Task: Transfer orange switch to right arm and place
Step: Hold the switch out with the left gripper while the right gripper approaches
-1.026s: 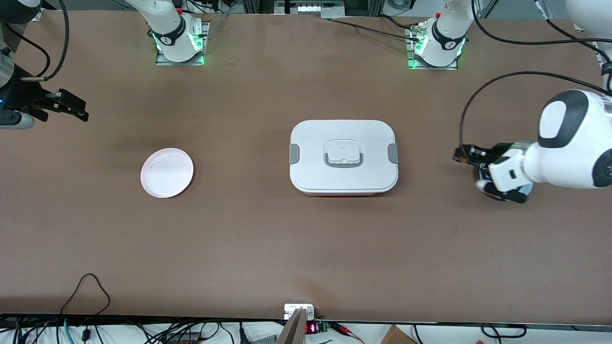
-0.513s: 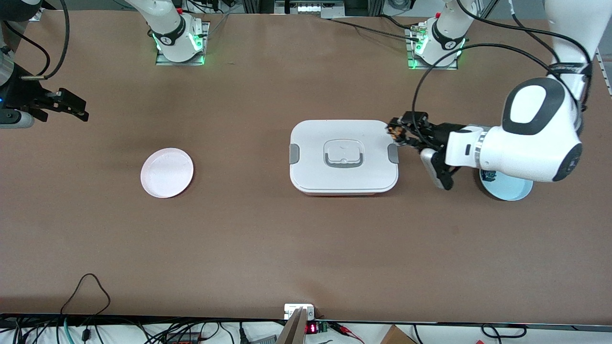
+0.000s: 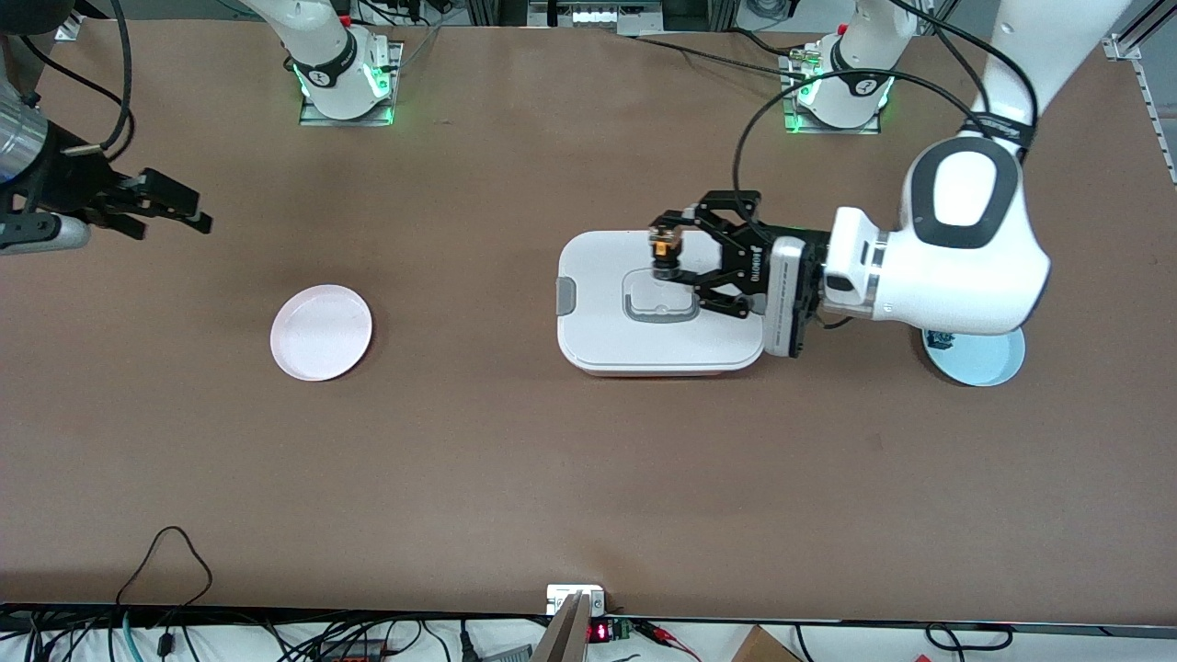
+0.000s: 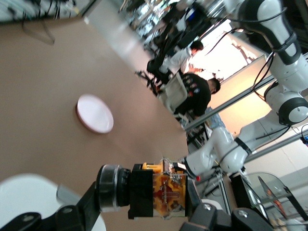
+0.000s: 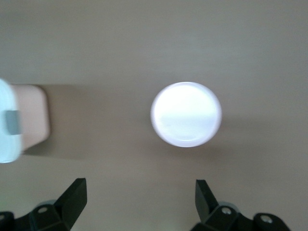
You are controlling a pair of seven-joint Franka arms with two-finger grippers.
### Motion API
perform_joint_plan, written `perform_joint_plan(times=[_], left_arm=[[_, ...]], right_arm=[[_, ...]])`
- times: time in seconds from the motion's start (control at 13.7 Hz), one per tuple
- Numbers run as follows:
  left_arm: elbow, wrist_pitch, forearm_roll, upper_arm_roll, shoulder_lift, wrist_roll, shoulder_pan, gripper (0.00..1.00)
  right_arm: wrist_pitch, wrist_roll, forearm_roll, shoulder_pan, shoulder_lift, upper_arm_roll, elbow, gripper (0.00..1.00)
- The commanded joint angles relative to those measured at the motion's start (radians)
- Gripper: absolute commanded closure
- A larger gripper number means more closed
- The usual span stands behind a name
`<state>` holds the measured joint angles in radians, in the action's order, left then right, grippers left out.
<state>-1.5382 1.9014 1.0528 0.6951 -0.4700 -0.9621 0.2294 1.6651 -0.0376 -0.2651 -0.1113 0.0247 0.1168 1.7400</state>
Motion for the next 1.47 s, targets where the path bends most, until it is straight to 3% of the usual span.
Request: perform_joint_plan(times=[0.0, 0.15, 0.37, 0.66, 0.81, 1.03, 1.39], left_arm=[[0.001, 0.208, 0.187, 0.001, -0.03, -0.241, -0.112, 0.76], [-0.017, 0.355, 0.374, 0.001, -0.035, -0.462, -0.165, 0.76], [-0.033, 0.395, 0.554, 0.001, -0.036, -0.683, -0.215, 0.76], [-0.065, 0.47, 0.959, 0.0, -0.045, -1.007, -0.336, 0.77], [-0.082, 0.49, 1.01, 0.0, -0.045, -1.121, -0.343, 0.77], [-0.089, 0.496, 1.021, 0.0, -0.045, -1.129, -0.381, 0.77], [-0.086, 0.498, 1.05, -0.002, -0.05, -1.172, -0.404, 0.77]], right_arm=[[-0.069, 0.004, -0.19, -0.004, -0.023, 0.0, -0.007, 0.0], [-0.079, 0.005, -0.302, -0.02, -0.026, -0.002, -0.01, 0.0], [-0.128, 0.007, -0.467, -0.034, -0.046, -0.002, -0.007, 0.0], [-0.243, 0.012, -0.728, -0.008, -0.129, 0.006, -0.007, 0.0], [-0.255, 0.012, -0.805, -0.002, -0.157, 0.006, -0.005, 0.0], [-0.251, 0.01, -0.876, -0.002, -0.193, 0.006, -0.007, 0.0], [-0.231, 0.005, -1.097, -0.007, -0.298, 0.006, -0.004, 0.0]])
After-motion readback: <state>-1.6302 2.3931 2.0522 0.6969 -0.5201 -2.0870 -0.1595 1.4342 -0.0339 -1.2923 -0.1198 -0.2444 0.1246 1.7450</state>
